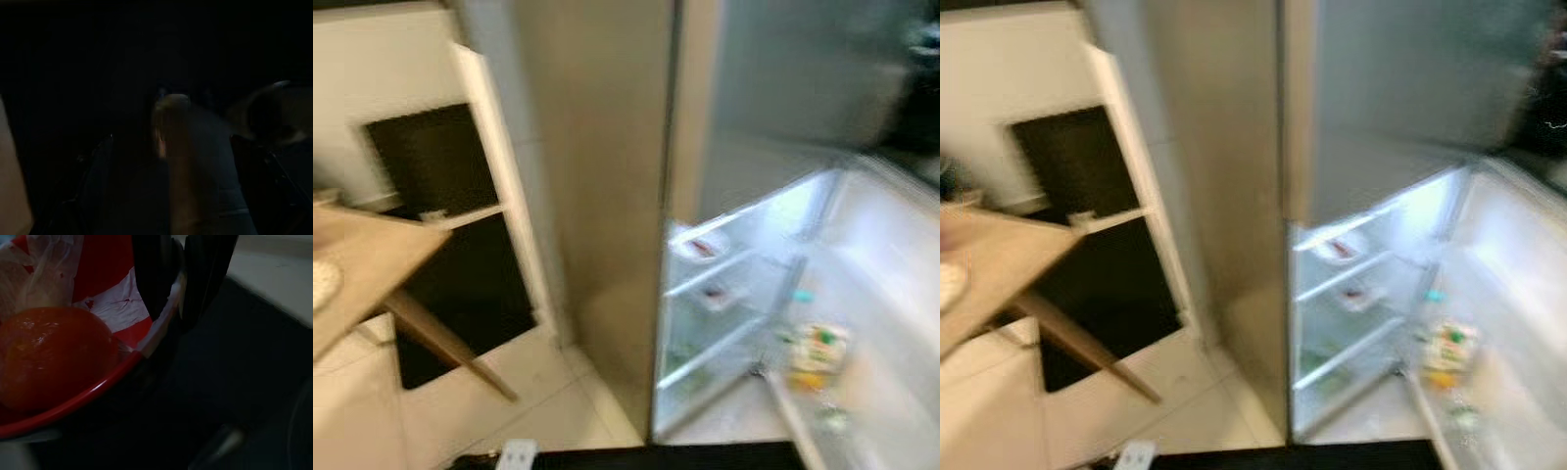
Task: Restocking fridge
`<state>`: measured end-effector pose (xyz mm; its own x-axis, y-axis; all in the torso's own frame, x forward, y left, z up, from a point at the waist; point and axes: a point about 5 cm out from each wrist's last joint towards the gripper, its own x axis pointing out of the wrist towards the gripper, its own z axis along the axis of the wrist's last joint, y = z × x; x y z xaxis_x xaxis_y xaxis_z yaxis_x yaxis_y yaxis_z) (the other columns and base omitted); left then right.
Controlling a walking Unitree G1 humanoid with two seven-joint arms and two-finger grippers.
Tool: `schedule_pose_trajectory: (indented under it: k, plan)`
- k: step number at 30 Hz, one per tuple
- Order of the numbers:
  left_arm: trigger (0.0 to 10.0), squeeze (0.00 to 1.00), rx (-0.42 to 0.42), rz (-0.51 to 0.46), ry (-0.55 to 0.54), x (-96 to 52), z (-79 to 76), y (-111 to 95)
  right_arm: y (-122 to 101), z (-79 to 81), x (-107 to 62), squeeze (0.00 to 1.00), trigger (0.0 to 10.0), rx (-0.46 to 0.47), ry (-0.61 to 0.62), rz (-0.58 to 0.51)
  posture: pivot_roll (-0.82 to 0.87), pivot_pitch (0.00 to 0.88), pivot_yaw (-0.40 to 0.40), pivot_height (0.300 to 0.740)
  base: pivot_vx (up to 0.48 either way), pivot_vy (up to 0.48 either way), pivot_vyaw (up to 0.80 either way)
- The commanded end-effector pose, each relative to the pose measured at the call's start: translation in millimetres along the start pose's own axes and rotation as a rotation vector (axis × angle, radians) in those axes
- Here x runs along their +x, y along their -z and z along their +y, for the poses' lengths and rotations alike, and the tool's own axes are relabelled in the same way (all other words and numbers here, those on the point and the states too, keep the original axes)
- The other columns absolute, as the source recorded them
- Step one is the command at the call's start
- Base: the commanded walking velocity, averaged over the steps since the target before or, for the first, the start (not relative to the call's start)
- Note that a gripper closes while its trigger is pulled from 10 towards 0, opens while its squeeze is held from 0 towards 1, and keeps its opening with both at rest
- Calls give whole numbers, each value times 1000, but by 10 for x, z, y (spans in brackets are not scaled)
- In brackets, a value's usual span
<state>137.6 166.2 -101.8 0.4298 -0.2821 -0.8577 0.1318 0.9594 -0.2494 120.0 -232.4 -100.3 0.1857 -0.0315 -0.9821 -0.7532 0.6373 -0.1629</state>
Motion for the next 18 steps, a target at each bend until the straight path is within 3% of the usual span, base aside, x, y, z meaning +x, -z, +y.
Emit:
schedule_pose_trajectory:
  k: [1,9,18]
  plan:
    - [10000,0,15,-4,-1,19,-25,-55,-23,36,10,0,10000,-12,3,-5,-50,0,9,740,0,0,0]
    - [10000,0,10,-2,13,71,-151,-86,-43,20,9,0,10000,-20,9,-6,-53,0,4,740,0,-386,0]
    - [10000,0,0,-1,8,50,-97,-69,-17,-40,-6,0,10000,-27,21,-3,-53,0,2,740,0,-426,0]
